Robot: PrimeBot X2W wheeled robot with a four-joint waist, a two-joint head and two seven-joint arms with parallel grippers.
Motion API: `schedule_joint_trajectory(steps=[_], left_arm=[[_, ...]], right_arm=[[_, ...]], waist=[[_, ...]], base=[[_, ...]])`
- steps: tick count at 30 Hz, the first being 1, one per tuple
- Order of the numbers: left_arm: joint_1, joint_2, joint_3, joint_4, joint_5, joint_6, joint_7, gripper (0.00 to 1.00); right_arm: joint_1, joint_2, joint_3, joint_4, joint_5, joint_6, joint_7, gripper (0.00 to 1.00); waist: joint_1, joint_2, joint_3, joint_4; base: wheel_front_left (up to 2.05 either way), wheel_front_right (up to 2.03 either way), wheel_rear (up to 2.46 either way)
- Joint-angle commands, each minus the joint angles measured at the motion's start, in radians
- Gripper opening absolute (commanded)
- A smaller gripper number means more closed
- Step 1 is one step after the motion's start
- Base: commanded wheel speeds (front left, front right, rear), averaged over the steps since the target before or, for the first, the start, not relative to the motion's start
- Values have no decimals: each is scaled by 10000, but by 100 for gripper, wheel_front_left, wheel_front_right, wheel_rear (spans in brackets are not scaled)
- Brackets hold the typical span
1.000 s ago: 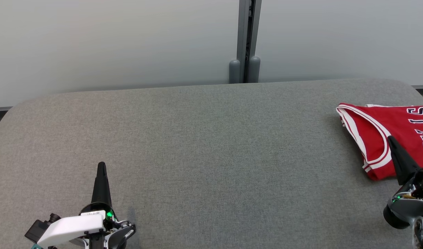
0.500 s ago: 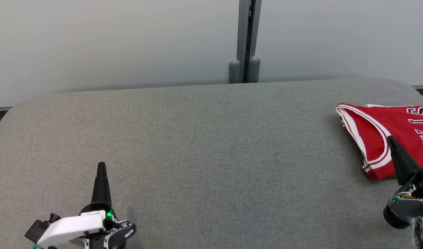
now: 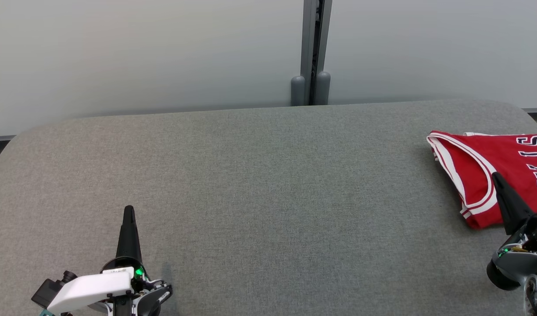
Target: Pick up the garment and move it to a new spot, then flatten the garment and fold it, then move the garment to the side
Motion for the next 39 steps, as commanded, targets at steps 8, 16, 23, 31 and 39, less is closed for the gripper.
schedule_joint_trajectory(steps=[8,16,23,31,39], left_arm=[[-179,20,38,-3,-28,-64,-25,0],[-179,20,38,-3,-28,-64,-25,0],[-179,20,38,-3,-28,-64,-25,0],[-179,20,38,-3,-28,-64,-25,0],[-179,20,38,-3,-28,-64,-25,0]], right_arm=[[-38,-81,-10,50,55,25,-50,0],[-36,-85,0,49,66,25,-46,0],[-34,-88,7,50,74,25,-53,0],[-32,-92,11,50,78,25,-58,0],[-30,-95,17,50,73,25,-56,0]], waist=[[0,-1,0,0],[0,-1,0,0],[0,-1,0,0],[0,-1,0,0],[0,-1,0,0]], base=[[0,0,0],[0,0,0],[0,0,0],[0,0,0],[0,0,0]])
